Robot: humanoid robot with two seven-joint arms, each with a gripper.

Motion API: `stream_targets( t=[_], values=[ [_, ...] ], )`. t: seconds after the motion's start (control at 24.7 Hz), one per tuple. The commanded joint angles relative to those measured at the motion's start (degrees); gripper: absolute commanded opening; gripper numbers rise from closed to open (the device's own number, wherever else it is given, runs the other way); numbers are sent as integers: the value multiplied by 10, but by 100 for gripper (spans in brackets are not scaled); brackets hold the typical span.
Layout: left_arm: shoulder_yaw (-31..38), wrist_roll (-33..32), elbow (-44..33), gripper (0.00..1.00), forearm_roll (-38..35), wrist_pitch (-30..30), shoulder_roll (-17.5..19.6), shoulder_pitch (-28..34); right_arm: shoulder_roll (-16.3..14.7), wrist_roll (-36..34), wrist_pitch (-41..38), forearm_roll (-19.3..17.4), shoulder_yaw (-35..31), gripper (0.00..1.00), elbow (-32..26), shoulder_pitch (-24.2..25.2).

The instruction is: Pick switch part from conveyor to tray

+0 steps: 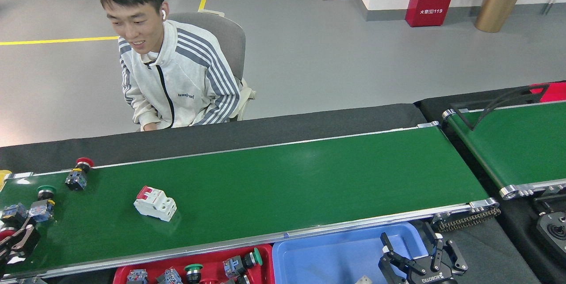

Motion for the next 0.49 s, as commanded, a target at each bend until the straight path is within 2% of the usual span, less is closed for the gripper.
stream_targets(
  t=[0.0, 0.12, 0.24, 0.45],
  values=[
    [-6, 27, 10, 28, 3, 6, 11, -14, -5, 0, -4, -1, -1, 100, -5, -6],
    [-7, 35, 0, 14, 5, -4, 3, -12, -5, 0, -3, 0, 0, 100, -5, 0],
    [-7, 38, -75, 10, 5, -66, -22, 19, -2, -1, -3, 0, -1, 100, -5, 11],
    [0, 38, -330, 11, 23, -171, -63, 183, -1, -2, 1, -1, -6, 100, -6, 11]
  ],
)
